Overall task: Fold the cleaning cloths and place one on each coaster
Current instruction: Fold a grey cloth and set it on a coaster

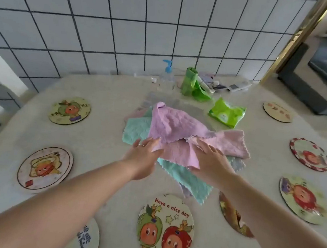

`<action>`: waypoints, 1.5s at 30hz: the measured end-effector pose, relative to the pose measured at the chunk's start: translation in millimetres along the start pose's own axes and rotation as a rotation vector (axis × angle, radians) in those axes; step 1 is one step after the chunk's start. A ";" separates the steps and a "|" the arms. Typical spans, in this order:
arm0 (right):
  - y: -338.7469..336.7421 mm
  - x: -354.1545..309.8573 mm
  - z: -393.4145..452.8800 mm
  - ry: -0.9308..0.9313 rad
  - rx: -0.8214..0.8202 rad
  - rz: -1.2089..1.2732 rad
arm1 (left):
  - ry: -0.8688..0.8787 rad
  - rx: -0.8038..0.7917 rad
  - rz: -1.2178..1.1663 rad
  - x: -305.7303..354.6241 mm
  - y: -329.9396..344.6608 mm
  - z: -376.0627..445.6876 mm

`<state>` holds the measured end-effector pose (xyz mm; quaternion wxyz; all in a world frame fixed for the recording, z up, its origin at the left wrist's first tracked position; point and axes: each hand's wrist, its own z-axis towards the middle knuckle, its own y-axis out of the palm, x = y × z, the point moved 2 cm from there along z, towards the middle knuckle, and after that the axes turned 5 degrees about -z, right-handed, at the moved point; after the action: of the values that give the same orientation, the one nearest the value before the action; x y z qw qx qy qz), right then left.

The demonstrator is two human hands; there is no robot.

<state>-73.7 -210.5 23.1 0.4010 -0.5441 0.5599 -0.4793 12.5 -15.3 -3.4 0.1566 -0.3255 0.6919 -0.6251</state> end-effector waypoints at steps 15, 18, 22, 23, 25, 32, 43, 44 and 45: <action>29.7 109.3 88.6 -0.269 0.000 0.068 | -0.220 0.317 -0.047 11.6 18.6 75.7; 10.4 114.3 95.7 -0.280 0.146 0.145 | -0.227 0.442 -0.111 4.5 -13.4 78.4; -33.9 119.7 104.5 -0.267 0.318 0.234 | -0.295 0.643 -0.178 -0.7 -67.1 87.0; -45.8 120.9 107.9 -0.263 0.343 0.220 | -0.303 0.676 -0.180 -5.3 -79.9 89.8; -69.4 122.1 114.5 -0.254 0.390 0.199 | -0.319 0.710 -0.176 -14.7 -106.2 93.4; -160.1 102.9 119.6 -0.250 0.557 0.177 | -0.506 0.873 -0.037 -37.5 -197.4 70.2; -251.2 67.9 91.3 -0.352 0.836 0.205 | -0.518 1.233 -0.340 -54.1 -273.5 -8.5; -249.7 66.8 91.9 -0.351 0.853 0.221 | -0.523 1.288 -0.349 -51.5 -271.4 -17.0; -245.8 65.4 92.1 -0.347 0.877 0.235 | -0.518 1.346 -0.356 -49.7 -266.6 -25.1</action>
<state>65.2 -272.1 246.9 0.7312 -0.3289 0.2877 -0.5238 101.5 34.3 249.2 0.3767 -0.4032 0.0369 -0.8332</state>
